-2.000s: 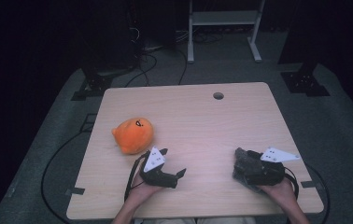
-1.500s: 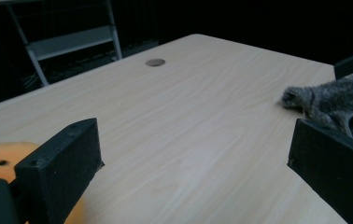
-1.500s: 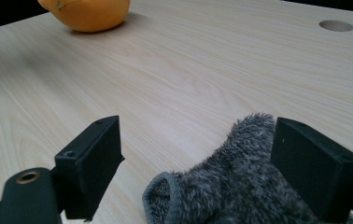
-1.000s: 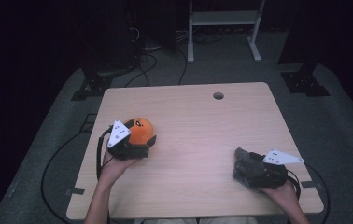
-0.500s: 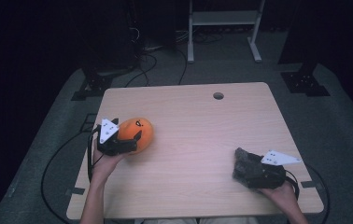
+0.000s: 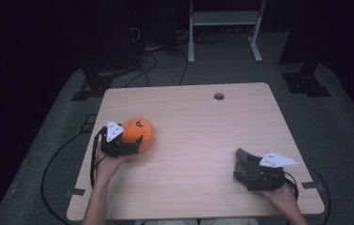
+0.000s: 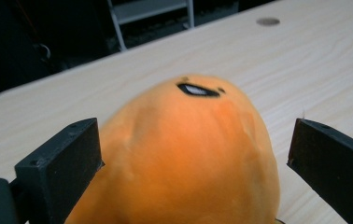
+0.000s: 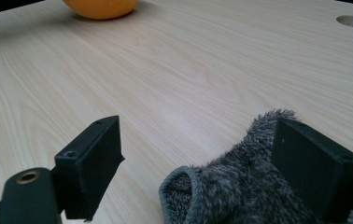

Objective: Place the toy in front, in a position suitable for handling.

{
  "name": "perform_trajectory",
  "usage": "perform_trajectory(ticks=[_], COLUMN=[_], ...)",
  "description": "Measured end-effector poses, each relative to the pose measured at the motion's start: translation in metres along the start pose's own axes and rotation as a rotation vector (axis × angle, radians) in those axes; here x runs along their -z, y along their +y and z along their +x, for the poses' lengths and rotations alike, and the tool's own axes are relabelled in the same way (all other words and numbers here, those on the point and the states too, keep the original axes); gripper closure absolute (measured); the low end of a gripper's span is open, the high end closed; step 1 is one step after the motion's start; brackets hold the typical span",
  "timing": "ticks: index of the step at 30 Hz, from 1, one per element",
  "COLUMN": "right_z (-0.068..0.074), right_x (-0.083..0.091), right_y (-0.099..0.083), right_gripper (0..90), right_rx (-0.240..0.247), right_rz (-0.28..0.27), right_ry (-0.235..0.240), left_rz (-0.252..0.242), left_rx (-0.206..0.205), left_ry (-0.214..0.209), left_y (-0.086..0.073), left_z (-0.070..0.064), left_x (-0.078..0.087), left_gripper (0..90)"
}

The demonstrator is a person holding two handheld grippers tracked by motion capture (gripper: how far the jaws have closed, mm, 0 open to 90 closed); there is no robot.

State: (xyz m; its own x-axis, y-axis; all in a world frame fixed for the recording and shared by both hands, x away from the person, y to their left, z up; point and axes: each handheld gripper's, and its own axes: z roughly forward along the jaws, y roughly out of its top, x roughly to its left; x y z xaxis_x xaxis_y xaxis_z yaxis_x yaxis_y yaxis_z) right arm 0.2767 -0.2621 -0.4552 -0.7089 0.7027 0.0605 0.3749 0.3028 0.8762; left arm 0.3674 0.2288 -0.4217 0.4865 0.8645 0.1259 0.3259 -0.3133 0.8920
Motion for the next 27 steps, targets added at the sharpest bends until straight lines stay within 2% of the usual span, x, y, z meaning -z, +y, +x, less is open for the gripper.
perform_trajectory(ticks=[2, 3, 4, 5, 10, 17, 27], right_z=[0.000, 0.000, 0.000, -0.001, -0.002, -0.001, -0.002], right_x=[0.001, 0.001, 0.001, 0.002, 0.004, 0.005, 0.008], right_y=[0.000, 0.000, 0.000, 0.000, 0.000, 0.000, 0.001], right_gripper=[15.2, 15.2, 15.2, 15.2, 18.6, 19.1, 19.1], right_rx=[-0.001, 0.000, 0.000, -0.001, 0.001, 0.008, 0.007], right_rz=[-0.003, -0.004, -0.004, -0.008, -0.019, -0.020, -0.038], right_ry=[-0.003, -0.006, -0.006, -0.011, -0.006, -0.002, -0.009], left_rz=[0.018, 0.012, 0.012, 0.025, 0.024, 0.020, -0.002], left_rx=[0.005, -0.007, -0.007, -0.027, -0.032, -0.081, -0.079], left_ry=[-0.016, 0.003, 0.003, 0.034, 0.064, 0.109, 0.124], left_y=[-0.003, -0.005, -0.005, -0.009, -0.015, -0.015, -0.013], left_z=[0.000, -0.002, -0.002, -0.003, -0.005, -0.011, -0.013], left_x=[-0.004, -0.005, -0.005, -0.007, -0.010, -0.009, -0.005], left_gripper=[6.3, 6.4, 7.3, 9.0, 10.9, 28.6, 45.7])
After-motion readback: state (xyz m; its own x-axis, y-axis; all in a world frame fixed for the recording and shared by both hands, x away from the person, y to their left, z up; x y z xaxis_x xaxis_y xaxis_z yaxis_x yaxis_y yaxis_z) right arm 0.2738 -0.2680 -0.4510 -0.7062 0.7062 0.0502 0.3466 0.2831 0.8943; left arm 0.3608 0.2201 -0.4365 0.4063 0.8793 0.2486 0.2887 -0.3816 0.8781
